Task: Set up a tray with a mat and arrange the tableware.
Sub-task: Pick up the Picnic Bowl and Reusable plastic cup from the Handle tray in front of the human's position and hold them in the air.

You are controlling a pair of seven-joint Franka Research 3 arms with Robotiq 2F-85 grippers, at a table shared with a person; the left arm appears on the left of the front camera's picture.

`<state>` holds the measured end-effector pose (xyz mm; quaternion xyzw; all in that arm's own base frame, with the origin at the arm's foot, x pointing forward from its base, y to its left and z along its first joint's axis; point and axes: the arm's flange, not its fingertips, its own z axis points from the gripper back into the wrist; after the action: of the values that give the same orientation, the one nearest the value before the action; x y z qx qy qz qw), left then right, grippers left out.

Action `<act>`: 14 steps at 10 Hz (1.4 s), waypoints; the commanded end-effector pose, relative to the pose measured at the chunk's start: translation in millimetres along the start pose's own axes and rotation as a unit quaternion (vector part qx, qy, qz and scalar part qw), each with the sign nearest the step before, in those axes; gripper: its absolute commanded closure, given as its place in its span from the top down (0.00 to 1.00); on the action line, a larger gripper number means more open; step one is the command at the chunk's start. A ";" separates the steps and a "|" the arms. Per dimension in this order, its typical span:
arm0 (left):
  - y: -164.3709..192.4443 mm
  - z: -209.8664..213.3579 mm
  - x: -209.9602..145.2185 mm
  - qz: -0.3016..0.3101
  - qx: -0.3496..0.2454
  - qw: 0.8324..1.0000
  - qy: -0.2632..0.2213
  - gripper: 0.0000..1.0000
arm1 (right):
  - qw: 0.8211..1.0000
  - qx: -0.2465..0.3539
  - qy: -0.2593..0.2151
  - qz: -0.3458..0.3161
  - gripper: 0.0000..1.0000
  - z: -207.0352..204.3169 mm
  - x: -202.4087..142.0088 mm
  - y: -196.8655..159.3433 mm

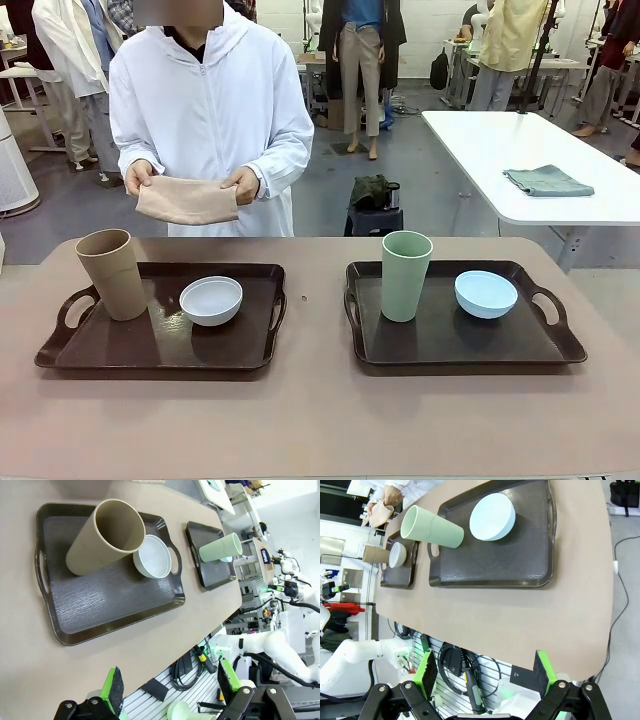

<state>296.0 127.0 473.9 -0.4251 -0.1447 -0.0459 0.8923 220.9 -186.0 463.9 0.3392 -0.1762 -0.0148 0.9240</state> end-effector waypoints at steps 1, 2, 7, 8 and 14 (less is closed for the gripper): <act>1.7 1.4 1.2 -0.009 -0.011 1.000 -0.006 1.00 | 1.000 0.015 -0.004 0.006 1.00 -0.5 1.1 -0.7; 1.7 1.4 1.2 -0.009 -0.011 1.000 -0.006 1.00 | 1.000 0.015 -0.004 0.006 1.00 -0.5 1.1 -0.7; -5.2 6.9 12.1 -0.088 0.003 0.996 -0.017 1.00 | 1.000 -0.021 0.001 0.002 1.00 1.8 10.4 23.5; -21.8 14.3 20.1 -0.191 -0.034 0.981 -0.011 1.00 | 0.999 -0.044 -0.002 0.021 1.00 3.7 26.4 68.9; -38.3 -3.4 70.1 -0.489 0.081 0.868 0.026 1.00 | 0.981 -0.186 0.036 0.049 1.00 -74.9 76.0 352.5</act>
<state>341.3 97.1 535.2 -0.2659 -0.2860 -0.4542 0.8007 259.9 108.8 644.0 0.1578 -0.1644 0.0225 0.9734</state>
